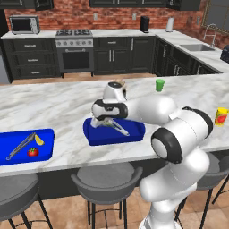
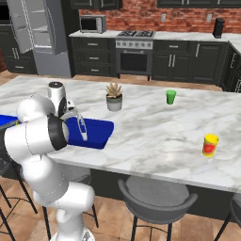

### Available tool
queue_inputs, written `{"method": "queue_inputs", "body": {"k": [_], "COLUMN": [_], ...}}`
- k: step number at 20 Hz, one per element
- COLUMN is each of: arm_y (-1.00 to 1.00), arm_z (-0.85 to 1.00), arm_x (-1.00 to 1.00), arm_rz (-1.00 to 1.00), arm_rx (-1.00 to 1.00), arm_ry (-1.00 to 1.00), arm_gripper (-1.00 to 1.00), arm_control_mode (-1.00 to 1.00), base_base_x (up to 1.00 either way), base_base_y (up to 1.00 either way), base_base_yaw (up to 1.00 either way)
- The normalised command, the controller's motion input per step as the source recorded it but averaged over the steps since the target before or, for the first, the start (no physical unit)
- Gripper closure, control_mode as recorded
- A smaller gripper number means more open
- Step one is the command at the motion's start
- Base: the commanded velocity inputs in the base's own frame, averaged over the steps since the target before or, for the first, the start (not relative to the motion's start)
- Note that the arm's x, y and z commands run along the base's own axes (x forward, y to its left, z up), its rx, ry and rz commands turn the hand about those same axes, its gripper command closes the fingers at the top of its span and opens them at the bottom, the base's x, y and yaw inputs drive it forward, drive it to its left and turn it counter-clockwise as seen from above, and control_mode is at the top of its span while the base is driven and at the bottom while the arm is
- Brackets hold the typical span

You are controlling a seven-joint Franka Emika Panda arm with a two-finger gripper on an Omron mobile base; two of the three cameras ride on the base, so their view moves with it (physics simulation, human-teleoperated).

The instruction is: Gather the lemon wedge and tomato from the fridge and place them on a tray on the dining counter. Then gather the fishs from the fridge and place them on the other tray.

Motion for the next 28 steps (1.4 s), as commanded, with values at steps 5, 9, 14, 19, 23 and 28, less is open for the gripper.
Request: {"method": "queue_inputs", "body": {"k": [5,9,14,19,23,28], "arm_y": [0.11,0.00,0.00,0.00,0.00,0.00], "arm_z": [-0.20,-0.14,-0.07,-0.19,-0.24,-0.23], "arm_x": [0.27,0.26,0.13,0.05,0.08,0.10], "arm_rz": [0.00,0.00,0.00,0.00,0.00,0.00], "arm_rx": [0.00,0.00,0.00,0.00,0.00,0.00], "arm_ry": [0.00,0.00,0.01,0.03,0.00,0.01], "arm_gripper": [1.00,1.00,1.00,1.00,1.00,1.00], "arm_control_mode": [-1.00,-1.00,-1.00,-1.00,-1.00,-1.00], "base_base_x": [0.00,0.00,0.00,0.00,0.00,0.00], "base_base_y": [0.00,0.00,0.00,0.00,0.00,0.00], "base_base_yaw": [0.00,0.00,0.00,0.00,0.00,0.00]}}
